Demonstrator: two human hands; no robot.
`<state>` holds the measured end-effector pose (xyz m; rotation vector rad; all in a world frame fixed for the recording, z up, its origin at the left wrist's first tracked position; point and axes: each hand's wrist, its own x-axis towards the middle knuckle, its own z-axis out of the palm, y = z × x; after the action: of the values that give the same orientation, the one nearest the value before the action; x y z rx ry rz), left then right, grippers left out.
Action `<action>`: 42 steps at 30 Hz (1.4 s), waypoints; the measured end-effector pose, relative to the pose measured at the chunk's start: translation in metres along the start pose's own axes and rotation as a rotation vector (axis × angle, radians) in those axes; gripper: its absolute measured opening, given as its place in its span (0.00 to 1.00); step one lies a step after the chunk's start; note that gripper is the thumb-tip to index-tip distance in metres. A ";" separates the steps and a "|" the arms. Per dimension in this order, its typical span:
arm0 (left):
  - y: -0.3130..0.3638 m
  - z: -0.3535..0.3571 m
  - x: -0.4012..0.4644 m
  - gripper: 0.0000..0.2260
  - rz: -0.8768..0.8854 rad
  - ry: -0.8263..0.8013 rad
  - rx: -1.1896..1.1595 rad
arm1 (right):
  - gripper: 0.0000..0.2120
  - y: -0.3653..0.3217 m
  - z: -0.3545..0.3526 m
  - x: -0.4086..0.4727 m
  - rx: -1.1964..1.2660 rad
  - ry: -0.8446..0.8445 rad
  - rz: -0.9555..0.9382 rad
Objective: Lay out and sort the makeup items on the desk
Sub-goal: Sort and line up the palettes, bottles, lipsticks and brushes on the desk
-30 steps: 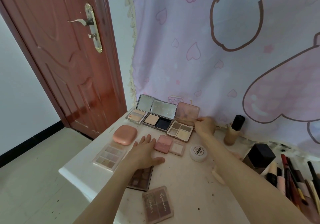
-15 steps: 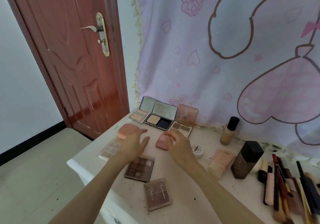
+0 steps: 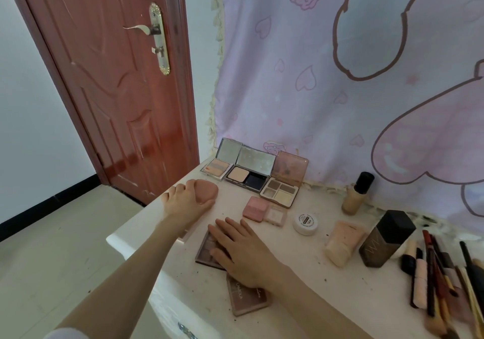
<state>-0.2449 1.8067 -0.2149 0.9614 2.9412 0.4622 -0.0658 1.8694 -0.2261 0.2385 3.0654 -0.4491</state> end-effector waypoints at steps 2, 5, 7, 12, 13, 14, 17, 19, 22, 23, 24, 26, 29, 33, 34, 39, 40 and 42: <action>0.004 0.000 0.001 0.31 -0.012 0.040 -0.066 | 0.33 0.001 0.000 0.000 -0.020 0.006 0.002; 0.008 -0.007 -0.008 0.30 0.010 0.110 -0.191 | 0.25 0.001 -0.001 -0.002 -0.019 0.009 0.004; 0.011 -0.015 -0.021 0.28 0.045 0.165 -0.299 | 0.26 0.001 -0.001 -0.003 -0.016 0.006 0.004; 0.010 -0.033 -0.064 0.28 0.158 0.181 -0.544 | 0.27 0.001 -0.002 -0.007 0.174 0.121 0.057; 0.010 -0.036 -0.071 0.29 0.176 0.163 -0.578 | 0.23 0.002 -0.003 -0.008 0.299 0.187 0.078; 0.010 -0.038 -0.078 0.31 0.192 0.142 -0.601 | 0.22 0.003 -0.003 -0.009 0.433 0.256 0.101; 0.018 -0.042 -0.095 0.31 0.235 0.114 -0.647 | 0.18 0.001 -0.007 -0.010 0.943 0.467 0.166; 0.027 -0.040 -0.104 0.28 0.254 0.114 -0.690 | 0.16 0.003 -0.018 -0.011 1.348 0.578 0.136; 0.042 -0.030 -0.112 0.27 0.272 0.116 -0.696 | 0.24 0.012 -0.032 -0.015 1.787 0.497 0.007; 0.046 -0.027 -0.114 0.28 0.276 0.120 -0.686 | 0.23 0.013 -0.033 -0.018 1.856 0.453 -0.027; 0.049 -0.023 -0.115 0.29 0.277 0.131 -0.666 | 0.22 0.015 -0.032 -0.019 1.900 0.421 -0.047; 0.057 -0.021 -0.117 0.31 0.283 0.176 -0.582 | 0.22 0.017 -0.028 -0.022 1.980 0.369 -0.045; 0.062 -0.023 -0.115 0.35 0.363 0.278 -0.373 | 0.28 0.021 -0.026 -0.022 2.037 0.349 0.020; 0.054 -0.034 -0.102 0.35 0.606 0.157 -0.230 | 0.31 0.027 -0.022 -0.019 2.191 0.356 0.168; 0.052 -0.038 -0.100 0.33 0.659 0.105 -0.221 | 0.31 0.028 -0.022 -0.020 2.215 0.361 0.207; 0.066 -0.041 -0.101 0.20 0.746 0.092 -0.262 | 0.32 0.036 -0.021 -0.021 2.250 0.397 0.252; 0.069 -0.039 -0.103 0.19 0.740 0.106 -0.292 | 0.30 0.039 -0.021 -0.021 2.211 0.405 0.242; 0.074 -0.036 -0.105 0.16 0.707 0.129 -0.357 | 0.29 0.042 -0.022 -0.023 2.054 0.449 0.218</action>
<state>-0.1204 1.7928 -0.1683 1.9355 2.3846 1.0416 -0.0369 1.9124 -0.2157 0.6183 1.3252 -3.2869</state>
